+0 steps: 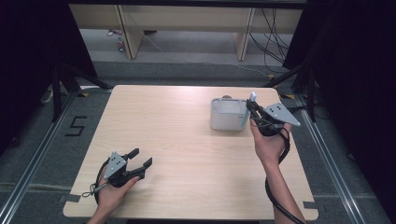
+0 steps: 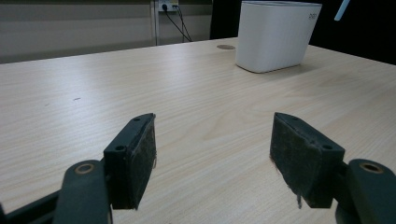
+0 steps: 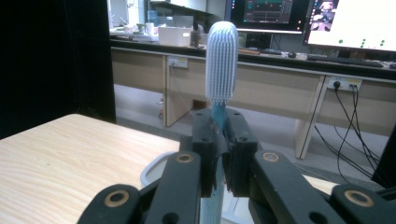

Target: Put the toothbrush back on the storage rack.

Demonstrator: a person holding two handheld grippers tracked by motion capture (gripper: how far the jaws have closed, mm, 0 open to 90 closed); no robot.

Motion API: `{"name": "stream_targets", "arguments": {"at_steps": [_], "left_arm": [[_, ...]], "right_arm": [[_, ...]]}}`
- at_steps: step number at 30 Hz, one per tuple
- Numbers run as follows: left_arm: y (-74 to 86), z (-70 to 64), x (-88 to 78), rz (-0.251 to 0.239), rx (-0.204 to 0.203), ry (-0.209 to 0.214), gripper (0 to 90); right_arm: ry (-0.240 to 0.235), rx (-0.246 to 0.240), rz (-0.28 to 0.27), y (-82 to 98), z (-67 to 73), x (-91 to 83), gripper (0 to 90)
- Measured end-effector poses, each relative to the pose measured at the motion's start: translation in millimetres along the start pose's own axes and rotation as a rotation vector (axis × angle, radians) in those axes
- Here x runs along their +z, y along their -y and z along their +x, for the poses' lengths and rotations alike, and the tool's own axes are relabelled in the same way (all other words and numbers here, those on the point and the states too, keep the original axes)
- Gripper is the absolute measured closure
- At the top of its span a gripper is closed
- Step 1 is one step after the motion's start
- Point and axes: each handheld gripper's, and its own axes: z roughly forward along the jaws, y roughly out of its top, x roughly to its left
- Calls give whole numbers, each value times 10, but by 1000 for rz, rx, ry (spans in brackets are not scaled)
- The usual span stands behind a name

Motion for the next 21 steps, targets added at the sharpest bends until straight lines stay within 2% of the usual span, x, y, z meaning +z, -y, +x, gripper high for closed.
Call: {"name": "stream_targets", "arguments": {"at_steps": [1, 3, 6, 7, 8, 9, 10, 12, 16, 17, 21], "left_arm": [[-5, -2, -10, 12, 3, -5, 309], [-1, 0, 1, 1, 1, 0, 309], [0, -1, 0, 1, 3, -1, 310], [-6, -4, -13, 17, 5, -7, 310], [0, -2, -1, 1, 2, -2, 310], [0, -1, -1, 1, 2, -2, 310], [-7, -3, -15, 17, 5, -9, 310], [-6, -4, -15, 15, 2, -10, 311], [-6, -4, -15, 16, 1, -10, 311], [-6, -4, -15, 16, 2, -11, 312], [0, -1, 0, 1, 1, -4, 311]], "right_arm": [[-3, 26, 11, -12, 10, -3, 847], [2, 4, -4, -40, -11, 8, 847], [6, 9, -10, -73, -21, 28, 847], [8, 0, -9, -86, -33, 30, 847], [14, 11, -13, -94, -30, 37, 847], [10, 3, -12, -103, -45, 44, 847], [18, 28, -8, -106, -31, 42, 847], [16, 11, -18, -120, -57, 63, 847], [26, 22, -18, -142, -69, 85, 847], [23, 6, -16, -148, -84, 89, 847], [32, 10, -25, -176, -95, 107, 847]]}}
